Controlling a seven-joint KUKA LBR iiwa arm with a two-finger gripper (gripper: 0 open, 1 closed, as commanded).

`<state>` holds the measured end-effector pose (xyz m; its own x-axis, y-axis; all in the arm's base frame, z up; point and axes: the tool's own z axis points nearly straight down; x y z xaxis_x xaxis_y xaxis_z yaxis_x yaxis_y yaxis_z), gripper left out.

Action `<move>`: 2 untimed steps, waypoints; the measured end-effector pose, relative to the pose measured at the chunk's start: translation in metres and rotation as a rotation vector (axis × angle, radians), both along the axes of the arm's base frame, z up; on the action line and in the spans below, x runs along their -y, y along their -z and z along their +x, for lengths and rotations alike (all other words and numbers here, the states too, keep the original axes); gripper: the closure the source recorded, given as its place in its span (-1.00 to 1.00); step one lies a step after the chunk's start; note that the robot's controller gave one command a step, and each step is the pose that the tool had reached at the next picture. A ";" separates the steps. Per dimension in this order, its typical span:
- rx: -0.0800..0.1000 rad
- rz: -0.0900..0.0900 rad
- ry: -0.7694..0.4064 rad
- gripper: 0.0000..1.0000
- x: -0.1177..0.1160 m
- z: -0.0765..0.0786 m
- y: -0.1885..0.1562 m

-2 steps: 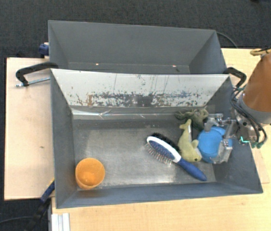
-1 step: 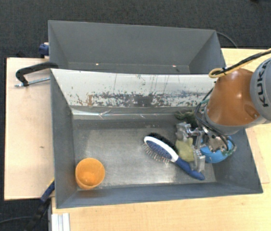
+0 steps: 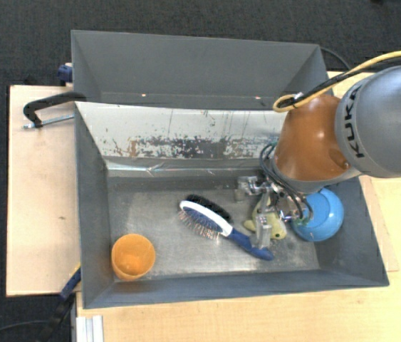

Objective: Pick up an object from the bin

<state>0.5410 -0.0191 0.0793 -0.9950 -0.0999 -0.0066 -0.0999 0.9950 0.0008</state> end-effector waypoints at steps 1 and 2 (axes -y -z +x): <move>0.000 -0.005 -0.154 -1.00 0.088 -0.003 0.005; 0.000 -0.002 -0.159 1.00 0.084 -0.002 0.005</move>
Offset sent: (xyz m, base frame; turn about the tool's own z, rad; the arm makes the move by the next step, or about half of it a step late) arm -0.0041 -0.0848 -0.0059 -0.1594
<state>0.5385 -0.1028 0.0743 -0.9665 -0.2565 -0.0067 -0.2565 0.9666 -0.0010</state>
